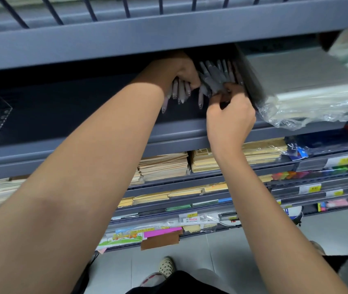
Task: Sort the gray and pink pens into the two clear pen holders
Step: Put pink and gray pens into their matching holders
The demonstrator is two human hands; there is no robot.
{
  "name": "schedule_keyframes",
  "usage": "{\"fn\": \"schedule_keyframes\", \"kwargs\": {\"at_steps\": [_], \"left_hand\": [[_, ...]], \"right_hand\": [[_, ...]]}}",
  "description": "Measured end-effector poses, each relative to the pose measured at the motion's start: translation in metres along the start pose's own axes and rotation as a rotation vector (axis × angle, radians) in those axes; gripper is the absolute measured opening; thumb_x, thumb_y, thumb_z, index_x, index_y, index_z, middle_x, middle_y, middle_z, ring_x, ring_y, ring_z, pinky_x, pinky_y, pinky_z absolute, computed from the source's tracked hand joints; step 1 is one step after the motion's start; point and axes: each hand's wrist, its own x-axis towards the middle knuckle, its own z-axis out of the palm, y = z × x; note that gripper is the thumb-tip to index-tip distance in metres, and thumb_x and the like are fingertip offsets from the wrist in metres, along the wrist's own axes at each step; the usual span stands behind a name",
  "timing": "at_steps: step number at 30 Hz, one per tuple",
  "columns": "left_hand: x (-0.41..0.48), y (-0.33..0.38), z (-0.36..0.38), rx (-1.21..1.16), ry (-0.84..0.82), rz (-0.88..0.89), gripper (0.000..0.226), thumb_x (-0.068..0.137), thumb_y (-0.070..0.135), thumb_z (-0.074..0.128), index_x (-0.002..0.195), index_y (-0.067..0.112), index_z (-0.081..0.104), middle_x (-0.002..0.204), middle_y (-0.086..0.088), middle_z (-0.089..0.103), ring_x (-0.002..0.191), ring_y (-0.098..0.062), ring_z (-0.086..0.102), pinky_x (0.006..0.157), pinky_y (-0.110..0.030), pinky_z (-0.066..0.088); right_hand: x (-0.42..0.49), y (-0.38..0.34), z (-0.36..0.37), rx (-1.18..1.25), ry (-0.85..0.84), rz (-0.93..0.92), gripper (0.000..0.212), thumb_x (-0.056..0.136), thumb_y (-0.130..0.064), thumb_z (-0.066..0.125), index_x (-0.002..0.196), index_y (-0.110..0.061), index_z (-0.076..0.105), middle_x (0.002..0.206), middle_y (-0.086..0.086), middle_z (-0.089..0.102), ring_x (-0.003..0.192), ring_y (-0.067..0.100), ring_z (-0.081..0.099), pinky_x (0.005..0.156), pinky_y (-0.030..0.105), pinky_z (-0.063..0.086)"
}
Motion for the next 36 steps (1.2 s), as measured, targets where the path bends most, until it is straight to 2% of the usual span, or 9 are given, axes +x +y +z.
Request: {"fn": "schedule_keyframes", "kwargs": {"at_steps": [9,14,16,19,21,24,28,31,36], "left_hand": [[0.015,-0.015,0.001,0.125,-0.048,-0.104,0.049,0.094,0.012,0.047,0.053,-0.006,0.066,0.042,-0.018,0.060,0.026,-0.026,0.055,0.028,-0.025,0.042],[0.019,-0.029,0.002,0.019,0.045,-0.071,0.030,0.099,0.013,0.046,0.105,-0.004,0.069,0.098,-0.022,0.067,0.097,-0.040,0.065,0.067,-0.025,0.051],[0.020,-0.031,0.002,0.038,0.075,-0.030,0.028,0.100,0.010,0.047,0.115,-0.002,0.068,0.116,-0.024,0.066,0.099,-0.040,0.063,0.062,-0.025,0.044],[0.021,-0.037,0.002,0.015,0.023,-0.087,0.035,0.102,0.006,0.040,0.122,-0.014,0.061,0.102,-0.030,0.065,0.064,-0.035,0.054,0.038,-0.022,0.043],[0.022,-0.044,0.003,-0.041,0.054,-0.053,0.036,0.098,0.005,0.045,0.129,-0.011,0.057,0.094,-0.033,0.068,0.058,-0.033,0.054,0.044,-0.026,0.048],[0.020,-0.055,0.005,-0.175,0.130,-0.040,0.034,0.088,0.013,0.044,0.072,-0.003,0.070,0.061,-0.026,0.064,0.057,-0.031,0.055,0.052,-0.026,0.042],[0.020,-0.070,0.005,-0.448,0.152,-0.005,0.046,0.081,0.012,0.046,0.037,0.003,0.055,0.035,-0.011,0.050,0.035,-0.023,0.047,0.039,-0.017,0.043],[0.018,-0.091,0.009,-0.804,0.224,0.107,0.049,0.074,0.009,0.050,0.025,0.014,0.044,0.032,-0.006,0.044,0.029,-0.017,0.039,0.041,-0.014,0.034],[0.009,-0.106,0.006,-1.180,0.022,0.159,0.037,0.090,0.013,0.042,0.053,0.011,0.045,0.040,-0.001,0.042,0.038,-0.013,0.038,0.045,-0.017,0.030]], "right_hand": [[0.005,-0.005,0.005,-0.210,-0.075,-0.050,0.021,0.086,-0.021,0.060,0.090,-0.002,0.066,0.093,0.021,0.067,0.085,0.043,0.063,0.067,0.037,0.038],[0.010,-0.011,0.004,-0.268,-0.134,-0.158,0.027,0.087,-0.024,0.057,0.112,-0.017,0.063,0.099,0.017,0.068,0.087,0.044,0.063,0.065,0.034,0.034],[0.015,-0.015,0.005,-0.304,-0.178,-0.187,0.029,0.088,-0.028,0.057,0.114,-0.016,0.061,0.102,0.017,0.068,0.093,0.045,0.063,0.067,0.035,0.038],[0.022,-0.021,0.006,-0.400,-0.240,-0.238,0.029,0.092,-0.034,0.056,0.110,-0.012,0.062,0.101,0.018,0.069,0.097,0.043,0.065,0.073,0.037,0.049],[0.025,-0.025,0.005,-0.435,-0.267,-0.253,0.031,0.093,-0.036,0.054,0.110,-0.012,0.063,0.100,0.018,0.069,0.098,0.042,0.065,0.075,0.038,0.051],[0.027,-0.028,0.004,-0.462,-0.286,-0.266,0.035,0.095,-0.039,0.049,0.108,-0.010,0.066,0.100,0.020,0.069,0.097,0.044,0.064,0.076,0.039,0.051],[0.038,-0.028,0.005,-0.434,-0.302,-0.133,0.037,0.090,-0.038,0.050,0.101,-0.009,0.070,0.100,0.019,0.069,0.098,0.041,0.065,0.079,0.036,0.052],[0.048,-0.026,0.007,-0.093,-0.366,0.135,0.038,0.085,-0.040,0.055,0.091,-0.007,0.072,0.096,0.019,0.072,0.078,0.034,0.065,0.071,0.032,0.053],[0.036,-0.032,-0.011,0.575,-0.475,0.395,0.018,0.091,-0.023,0.061,0.076,-0.014,0.059,0.062,0.007,0.072,0.032,0.015,0.043,0.035,0.017,0.028]]}}
